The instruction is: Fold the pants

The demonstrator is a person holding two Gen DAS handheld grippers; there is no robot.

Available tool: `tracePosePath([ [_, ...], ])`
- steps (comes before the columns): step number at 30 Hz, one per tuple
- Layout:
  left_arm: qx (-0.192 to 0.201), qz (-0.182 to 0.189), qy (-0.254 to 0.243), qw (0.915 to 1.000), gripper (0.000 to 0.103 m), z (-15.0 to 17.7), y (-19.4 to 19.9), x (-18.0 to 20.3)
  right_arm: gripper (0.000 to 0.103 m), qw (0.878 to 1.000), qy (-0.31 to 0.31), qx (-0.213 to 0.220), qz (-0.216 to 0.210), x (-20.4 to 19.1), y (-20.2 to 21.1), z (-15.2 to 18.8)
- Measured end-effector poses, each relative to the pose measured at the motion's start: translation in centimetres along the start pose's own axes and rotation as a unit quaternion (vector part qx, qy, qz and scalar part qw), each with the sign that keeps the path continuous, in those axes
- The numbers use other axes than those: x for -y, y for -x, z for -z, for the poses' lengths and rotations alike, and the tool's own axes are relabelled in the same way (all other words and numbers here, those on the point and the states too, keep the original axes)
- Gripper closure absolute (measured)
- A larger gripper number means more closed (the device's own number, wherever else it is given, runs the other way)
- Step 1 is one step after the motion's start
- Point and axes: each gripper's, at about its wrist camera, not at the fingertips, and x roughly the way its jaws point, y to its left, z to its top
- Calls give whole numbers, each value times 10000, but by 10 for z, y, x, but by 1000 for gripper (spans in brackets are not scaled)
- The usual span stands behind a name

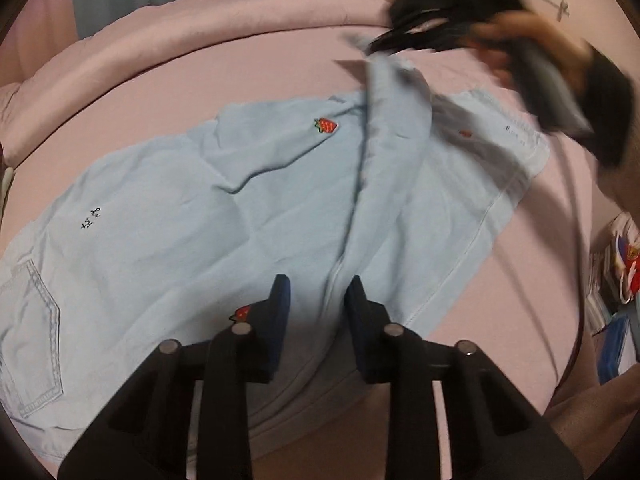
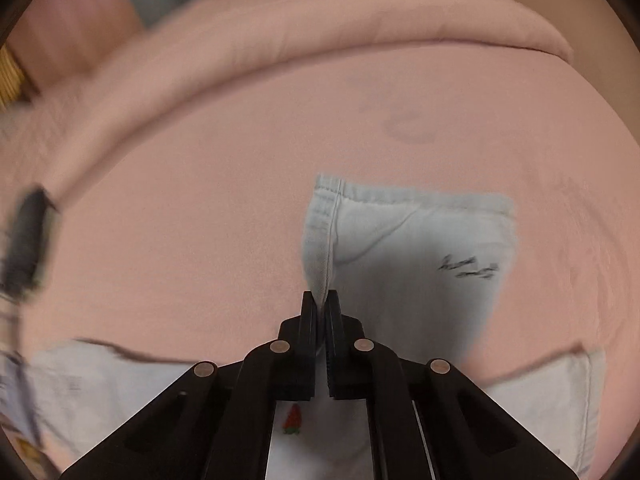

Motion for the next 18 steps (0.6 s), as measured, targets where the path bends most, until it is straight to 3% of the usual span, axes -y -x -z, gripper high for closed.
tracePosePath([
  [1, 17, 41, 19, 10000, 92, 0, 2, -1, 98, 9995, -109, 213, -182, 6, 18, 5],
  [4, 118, 7, -44, 9999, 94, 0, 7, 2, 98, 9902, -645, 941, -807, 43, 81, 34],
  [7, 182, 29, -157, 9997, 94, -1, 10, 1, 98, 9790, -1208, 1196, -1128, 82, 106, 67],
  [10, 105, -24, -234, 9997, 94, -4, 7, 3, 98, 9721, -1681, 1145, -1168, 122, 100, 124],
  [13, -23, -130, -276, 9995, 92, -8, 1, -5, 96, 9643, -2240, 691, -1233, 144, 64, 154],
  [15, -125, -268, -388, 9988, 90, -11, -6, -1, 92, 9496, -2670, 659, -1506, 158, 51, 168],
  [17, -188, -410, -531, 9976, 89, -14, -13, 2, 82, 9339, -2987, 755, -1815, 162, 49, 175],
  [18, -200, -459, -596, 9970, 89, -13, -14, 4, 69, 9300, -3050, 830, -1877, 160, 49, 172],
])
